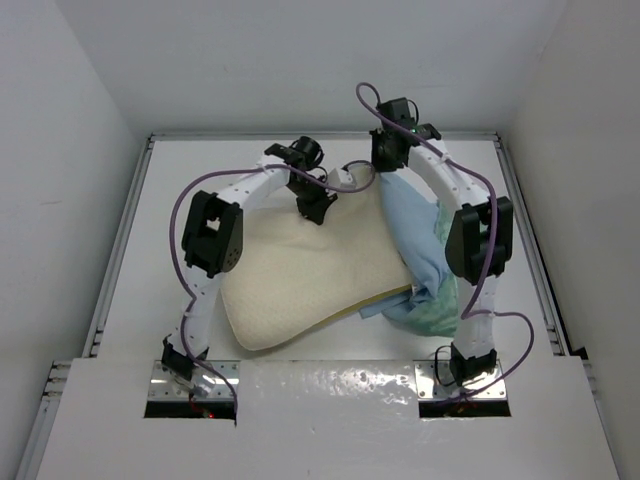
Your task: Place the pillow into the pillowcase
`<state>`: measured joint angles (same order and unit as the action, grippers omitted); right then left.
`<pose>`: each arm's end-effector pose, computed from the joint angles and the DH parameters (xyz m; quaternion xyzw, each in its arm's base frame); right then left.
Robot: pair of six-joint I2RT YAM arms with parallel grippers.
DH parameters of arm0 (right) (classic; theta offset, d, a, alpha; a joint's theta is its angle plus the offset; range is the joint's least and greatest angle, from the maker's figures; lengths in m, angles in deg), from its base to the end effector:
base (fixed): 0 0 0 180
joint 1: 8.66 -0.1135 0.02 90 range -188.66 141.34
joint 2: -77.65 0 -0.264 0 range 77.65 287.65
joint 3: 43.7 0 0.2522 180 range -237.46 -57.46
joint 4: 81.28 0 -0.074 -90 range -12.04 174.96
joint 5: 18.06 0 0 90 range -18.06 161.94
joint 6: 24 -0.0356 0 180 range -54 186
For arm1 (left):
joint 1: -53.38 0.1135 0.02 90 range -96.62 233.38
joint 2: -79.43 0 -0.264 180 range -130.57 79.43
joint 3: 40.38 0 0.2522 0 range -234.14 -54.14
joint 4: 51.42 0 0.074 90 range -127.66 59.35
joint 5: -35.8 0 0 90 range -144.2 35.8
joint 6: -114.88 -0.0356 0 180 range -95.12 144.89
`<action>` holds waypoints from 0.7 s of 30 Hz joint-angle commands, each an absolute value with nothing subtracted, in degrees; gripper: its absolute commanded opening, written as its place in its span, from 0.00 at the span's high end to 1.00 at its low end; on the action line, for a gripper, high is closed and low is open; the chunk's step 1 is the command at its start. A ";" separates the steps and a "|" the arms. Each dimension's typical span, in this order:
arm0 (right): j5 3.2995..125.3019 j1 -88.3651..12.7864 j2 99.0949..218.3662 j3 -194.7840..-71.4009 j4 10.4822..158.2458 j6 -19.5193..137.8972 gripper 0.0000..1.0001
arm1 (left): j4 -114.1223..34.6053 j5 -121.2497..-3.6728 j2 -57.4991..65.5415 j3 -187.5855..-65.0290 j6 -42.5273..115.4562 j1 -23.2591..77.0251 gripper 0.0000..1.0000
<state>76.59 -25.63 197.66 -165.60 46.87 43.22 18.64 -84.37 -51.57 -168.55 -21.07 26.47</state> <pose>0.4547 0.1357 0.2666 0.0614 0.9369 0.0804 0.3347 0.4163 -0.2314 0.2002 0.5981 0.7452 -0.2301 0.1842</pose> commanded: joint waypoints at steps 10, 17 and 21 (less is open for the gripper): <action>78.89 -30.37 189.18 -158.97 61.93 44.74 0.85 | 24.21 -99.36 -50.83 -175.60 -22.83 23.23 1.00; 78.80 -28.53 192.61 -158.62 59.74 43.77 0.91 | 22.99 -97.09 -48.80 -170.95 -22.49 24.55 1.00; 80.29 -27.30 193.31 -157.74 58.51 43.42 1.00 | 20.27 -95.69 -48.19 -168.58 -19.68 24.47 1.00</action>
<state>79.32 -28.52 193.22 -158.43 57.87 44.33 22.00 -93.03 -52.03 -169.73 -20.83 24.24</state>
